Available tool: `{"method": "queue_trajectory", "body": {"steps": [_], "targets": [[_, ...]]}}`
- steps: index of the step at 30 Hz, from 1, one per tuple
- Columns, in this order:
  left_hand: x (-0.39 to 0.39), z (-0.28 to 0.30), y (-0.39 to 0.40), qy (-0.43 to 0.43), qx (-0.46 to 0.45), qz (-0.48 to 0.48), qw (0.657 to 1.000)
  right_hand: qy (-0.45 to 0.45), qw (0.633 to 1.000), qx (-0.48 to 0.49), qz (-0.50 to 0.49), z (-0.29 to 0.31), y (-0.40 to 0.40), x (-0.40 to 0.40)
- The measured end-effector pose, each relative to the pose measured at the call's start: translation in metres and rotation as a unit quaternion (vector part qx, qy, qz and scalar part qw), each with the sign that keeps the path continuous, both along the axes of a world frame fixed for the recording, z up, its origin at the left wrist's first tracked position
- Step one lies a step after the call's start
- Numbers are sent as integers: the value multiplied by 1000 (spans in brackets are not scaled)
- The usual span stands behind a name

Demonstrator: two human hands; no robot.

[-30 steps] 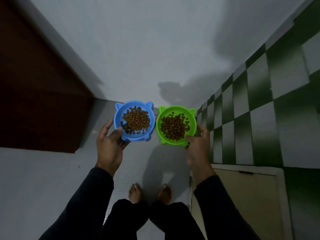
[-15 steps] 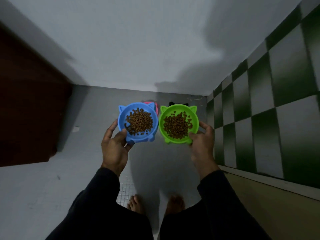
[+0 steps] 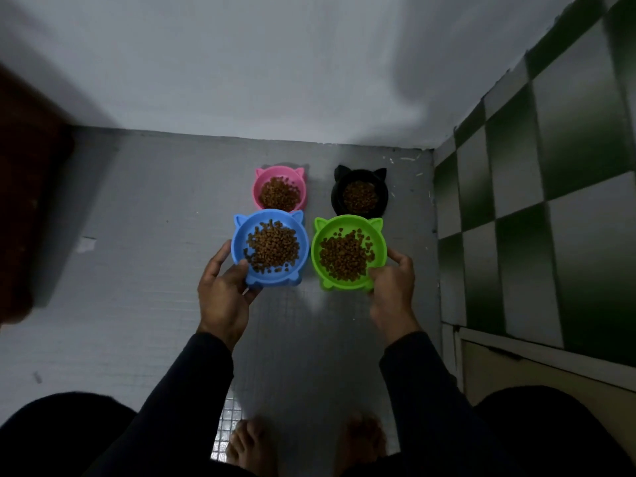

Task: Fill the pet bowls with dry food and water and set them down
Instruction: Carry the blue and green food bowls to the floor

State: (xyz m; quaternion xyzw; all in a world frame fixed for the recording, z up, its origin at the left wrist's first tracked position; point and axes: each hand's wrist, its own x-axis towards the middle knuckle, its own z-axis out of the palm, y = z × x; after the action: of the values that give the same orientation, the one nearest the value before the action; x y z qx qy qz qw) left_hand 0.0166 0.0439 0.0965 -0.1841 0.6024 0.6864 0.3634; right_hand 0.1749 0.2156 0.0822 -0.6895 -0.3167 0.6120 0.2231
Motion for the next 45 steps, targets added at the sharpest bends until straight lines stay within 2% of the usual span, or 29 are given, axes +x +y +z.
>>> {"method": "queue_trajectory", "body": {"steps": [6, 12, 19, 28, 32, 36, 40, 45], "targets": [[-1, -49, 2, -17, -18, -9, 1000, -23, 998, 2, -61, -44, 6, -7], [-6, -87, -1, -36, -31, -3, 999, -58, 995, 3, -79, -77, 12, -11], [-12, -116, -4, -51, -34, -1, 998, -113, 993, 0, -45, -114, 11, 4], [-13, -136, -6, -47, -56, -16, 997, -154, 988, 27, -19, -114, 16, 15], [-12, -143, -1, 18, -128, -33, 991, -198, 979, 28, 38, -110, 15, 18], [-15, -144, 2, 109, -200, -87, 970, -266, 957, 60, 99, -110, 12, 20], [-12, -137, 3, 211, -283, -145, 924, -307, 934, 97, 156, -116, 13, 20], [-8, -131, 2, 294, -335, -202, 872, -331, 923, 96, 174, -113, 20, 25]]}}
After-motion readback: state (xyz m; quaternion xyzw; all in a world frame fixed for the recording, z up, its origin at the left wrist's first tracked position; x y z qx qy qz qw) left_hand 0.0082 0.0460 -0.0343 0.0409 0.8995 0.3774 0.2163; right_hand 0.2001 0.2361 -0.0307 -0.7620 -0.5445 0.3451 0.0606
